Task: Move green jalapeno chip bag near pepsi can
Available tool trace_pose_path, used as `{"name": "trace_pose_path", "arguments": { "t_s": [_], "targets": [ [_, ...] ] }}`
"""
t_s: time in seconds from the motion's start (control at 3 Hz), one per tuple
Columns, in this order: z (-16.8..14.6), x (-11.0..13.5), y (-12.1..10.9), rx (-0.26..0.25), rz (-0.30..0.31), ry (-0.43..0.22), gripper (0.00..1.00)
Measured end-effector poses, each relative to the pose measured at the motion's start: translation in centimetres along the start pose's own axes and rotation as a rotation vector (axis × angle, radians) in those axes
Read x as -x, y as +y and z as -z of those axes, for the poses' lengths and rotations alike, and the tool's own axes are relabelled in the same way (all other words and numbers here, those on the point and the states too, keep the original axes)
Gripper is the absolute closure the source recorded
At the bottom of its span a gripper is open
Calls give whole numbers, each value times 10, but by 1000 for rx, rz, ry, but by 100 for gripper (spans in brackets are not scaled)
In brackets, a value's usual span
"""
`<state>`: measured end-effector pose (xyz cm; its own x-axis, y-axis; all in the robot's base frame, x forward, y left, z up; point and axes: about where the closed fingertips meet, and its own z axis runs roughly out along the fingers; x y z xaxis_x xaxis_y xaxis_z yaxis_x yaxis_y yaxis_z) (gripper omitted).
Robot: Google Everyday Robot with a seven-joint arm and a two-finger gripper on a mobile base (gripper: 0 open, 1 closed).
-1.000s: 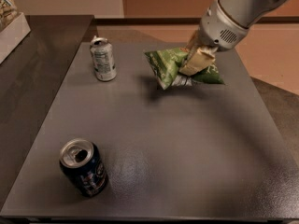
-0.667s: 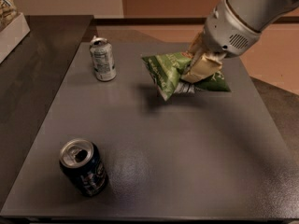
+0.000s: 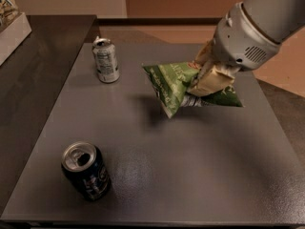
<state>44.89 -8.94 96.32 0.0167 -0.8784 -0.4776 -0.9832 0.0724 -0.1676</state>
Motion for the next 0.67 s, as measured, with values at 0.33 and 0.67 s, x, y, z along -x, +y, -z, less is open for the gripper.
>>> {"name": "trace_pose_path", "arguments": {
  "t_s": [0.33,0.67],
  "targets": [
    [-6,2,5,10,11,12,100],
    [-18,4,22,32,32,20,100]
  ]
}}
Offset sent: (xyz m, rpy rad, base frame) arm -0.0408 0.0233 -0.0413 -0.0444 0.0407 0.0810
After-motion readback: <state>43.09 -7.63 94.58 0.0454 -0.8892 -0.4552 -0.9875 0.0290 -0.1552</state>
